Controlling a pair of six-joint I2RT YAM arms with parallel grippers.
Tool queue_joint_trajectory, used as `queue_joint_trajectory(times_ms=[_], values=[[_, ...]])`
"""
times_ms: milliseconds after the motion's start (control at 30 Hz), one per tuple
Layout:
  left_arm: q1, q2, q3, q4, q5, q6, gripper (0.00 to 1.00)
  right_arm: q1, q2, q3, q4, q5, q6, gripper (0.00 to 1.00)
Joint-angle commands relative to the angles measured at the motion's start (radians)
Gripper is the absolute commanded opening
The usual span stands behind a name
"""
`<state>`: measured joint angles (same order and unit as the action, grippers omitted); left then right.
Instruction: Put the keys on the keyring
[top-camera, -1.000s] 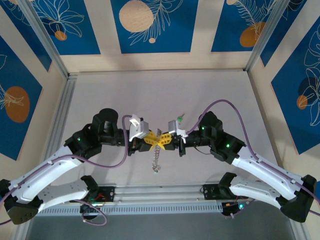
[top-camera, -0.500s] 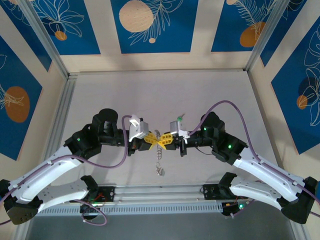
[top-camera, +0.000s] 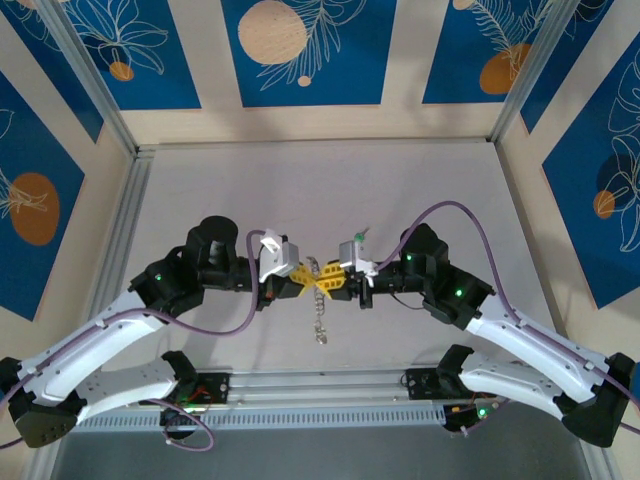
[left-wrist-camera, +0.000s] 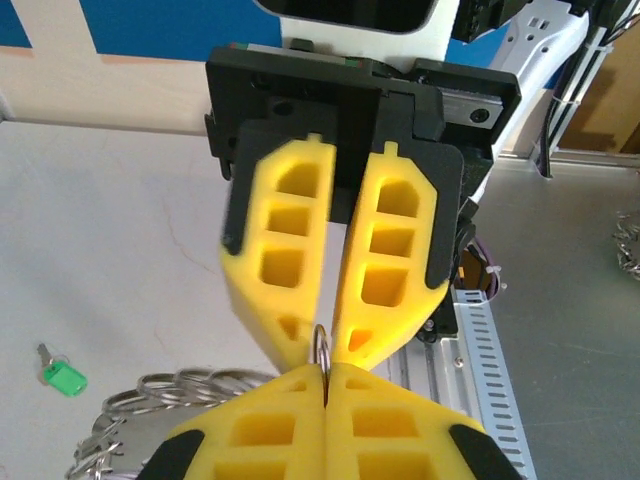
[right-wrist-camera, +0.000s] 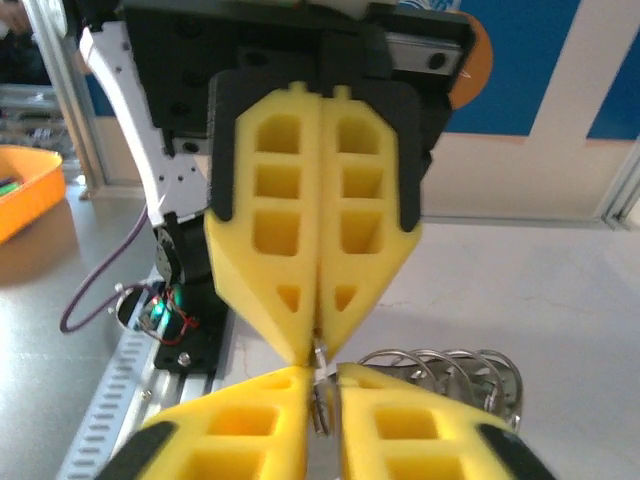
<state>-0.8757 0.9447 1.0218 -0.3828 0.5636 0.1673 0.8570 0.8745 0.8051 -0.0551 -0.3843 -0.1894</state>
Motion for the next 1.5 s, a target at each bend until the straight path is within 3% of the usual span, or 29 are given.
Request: queue_joint_trajectory(times_ms=[0,33,100,267,433,700,1133,1267,1467], values=[[-0.008,-0.009,-0.026,0.039,-0.070,0.002,0.00,0.012,-0.007,0.002,0.104,0.008,0.035,0.35],[-0.008,-0.009,-0.033,0.052,-0.074,-0.003,0.00,0.006,-0.010,-0.003,0.104,0.013,0.045,0.44],[-0.008,-0.010,-0.044,0.069,-0.079,-0.011,0.00,-0.007,-0.022,-0.017,0.106,0.015,0.061,0.49],[-0.003,-0.031,-0.068,0.106,-0.079,-0.026,0.00,-0.041,-0.083,-0.068,0.102,0.024,0.106,0.45],[0.006,-0.064,-0.098,0.159,-0.064,-0.056,0.00,-0.073,-0.126,-0.111,0.123,-0.087,0.146,0.42],[0.008,-0.087,-0.126,0.229,-0.035,-0.093,0.00,-0.073,-0.102,-0.121,0.113,-0.119,0.154,0.35],[0.014,-0.119,-0.203,0.397,0.037,-0.138,0.00,-0.072,-0.049,-0.110,0.175,-0.142,0.179,0.34],[0.015,-0.118,-0.210,0.424,0.048,-0.147,0.00,-0.070,-0.039,-0.112,0.191,-0.153,0.181,0.29],[0.017,-0.117,-0.219,0.440,0.050,-0.155,0.00,-0.065,-0.030,-0.101,0.174,-0.129,0.171,0.02]])
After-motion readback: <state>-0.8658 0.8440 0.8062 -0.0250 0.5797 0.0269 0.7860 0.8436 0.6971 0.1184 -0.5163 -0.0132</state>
